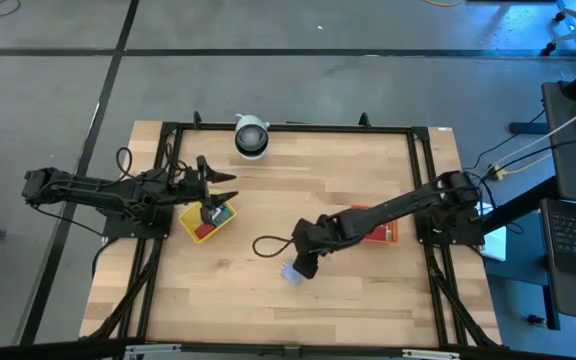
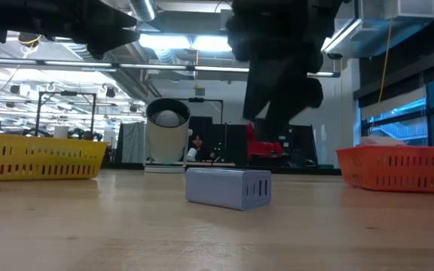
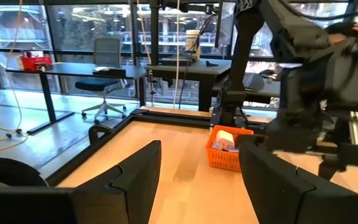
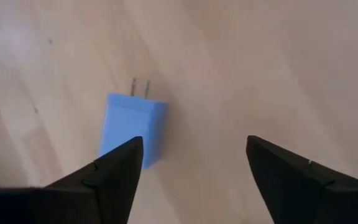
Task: Pick & Place Office items
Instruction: Put the blue charger adapter into the orange basket
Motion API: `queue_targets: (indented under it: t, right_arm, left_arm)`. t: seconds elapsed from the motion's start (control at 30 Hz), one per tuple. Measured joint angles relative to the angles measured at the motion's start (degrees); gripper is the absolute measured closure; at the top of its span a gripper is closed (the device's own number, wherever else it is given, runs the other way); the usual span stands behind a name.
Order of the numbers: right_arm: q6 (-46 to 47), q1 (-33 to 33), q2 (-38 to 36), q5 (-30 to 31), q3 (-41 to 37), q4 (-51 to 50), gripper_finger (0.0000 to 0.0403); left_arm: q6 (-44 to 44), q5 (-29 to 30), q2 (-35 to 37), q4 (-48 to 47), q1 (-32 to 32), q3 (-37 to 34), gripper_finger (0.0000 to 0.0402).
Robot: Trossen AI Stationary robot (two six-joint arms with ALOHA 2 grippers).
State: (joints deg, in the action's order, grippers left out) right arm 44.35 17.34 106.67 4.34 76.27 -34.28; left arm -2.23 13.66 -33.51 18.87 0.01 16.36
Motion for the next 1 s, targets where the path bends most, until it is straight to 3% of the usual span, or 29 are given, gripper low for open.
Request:
queue_targets:
  t: [0.33,1.0]
  right_arm:
    - [7.8,2.4,3.8,-2.9,0.1,10.2,0.0108]
    - [10.7,4.8,9.2,1.9,0.0,14.8,0.0108]
  left_arm:
    - [-0.1,-1.0,0.0,-1.2,0.0,0.0,0.019]
    - [-1.5,-4.8,0.0,-1.2,0.0,0.0,0.019]
